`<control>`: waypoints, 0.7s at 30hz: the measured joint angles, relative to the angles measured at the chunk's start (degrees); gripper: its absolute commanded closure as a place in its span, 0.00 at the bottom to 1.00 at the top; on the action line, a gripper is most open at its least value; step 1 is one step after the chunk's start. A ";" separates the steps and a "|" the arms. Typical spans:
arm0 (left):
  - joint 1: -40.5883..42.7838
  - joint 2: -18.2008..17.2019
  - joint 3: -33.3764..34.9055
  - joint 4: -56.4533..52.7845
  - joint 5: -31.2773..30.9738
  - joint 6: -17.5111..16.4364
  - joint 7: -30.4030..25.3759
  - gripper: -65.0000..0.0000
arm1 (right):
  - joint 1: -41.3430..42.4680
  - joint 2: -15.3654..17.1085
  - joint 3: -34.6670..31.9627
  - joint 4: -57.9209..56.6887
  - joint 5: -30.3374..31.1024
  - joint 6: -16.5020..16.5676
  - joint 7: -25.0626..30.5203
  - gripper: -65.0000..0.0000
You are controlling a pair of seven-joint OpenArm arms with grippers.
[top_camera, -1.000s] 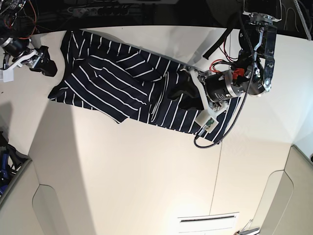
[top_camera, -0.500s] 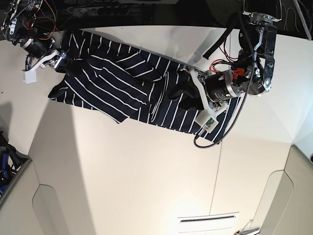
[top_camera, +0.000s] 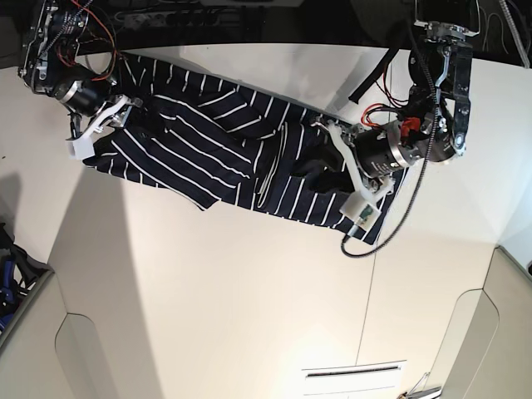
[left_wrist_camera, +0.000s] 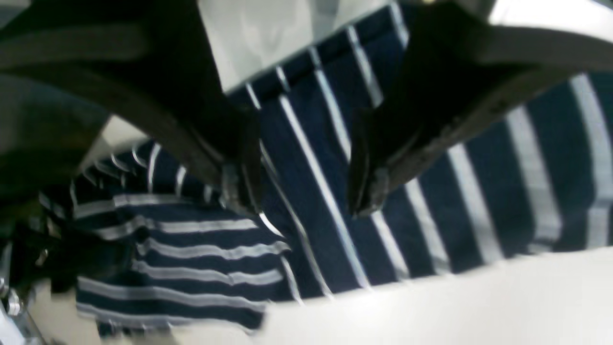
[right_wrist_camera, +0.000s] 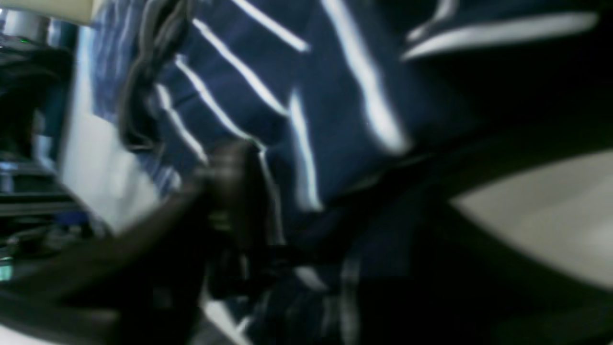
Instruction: Fold the T-shirt properly
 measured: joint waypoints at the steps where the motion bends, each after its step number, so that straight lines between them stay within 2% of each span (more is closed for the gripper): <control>1: 0.00 -0.02 -1.46 0.15 -0.52 0.00 0.02 0.51 | 0.33 0.11 0.00 -0.02 -0.55 -0.07 -0.33 0.72; 6: 0.00 -0.02 -7.61 0.42 -2.12 0.00 0.09 0.51 | 0.24 0.13 0.00 -0.07 1.36 -0.20 -1.01 0.74; 7: 0.02 -0.02 -8.39 0.42 -2.03 0.00 0.11 0.51 | 0.17 0.11 0.00 -0.07 1.73 -0.20 -1.01 0.78; 9: 0.00 0.00 -9.62 0.42 -2.03 0.00 0.26 0.51 | 0.17 0.13 0.00 -0.07 2.19 -0.24 -0.98 0.97; 10: 0.00 0.00 -10.08 0.42 -2.03 0.00 0.37 0.51 | 0.17 0.13 0.00 -0.07 2.27 -0.28 -0.94 1.00; 17: 0.00 0.02 -13.29 0.44 0.39 0.00 0.52 0.51 | 1.46 0.11 1.38 -0.07 2.45 -0.35 -1.44 1.00; 21: 0.00 0.02 -15.52 0.44 3.06 -0.02 0.57 0.51 | 3.87 0.33 6.80 -0.07 2.62 -0.35 -2.93 1.00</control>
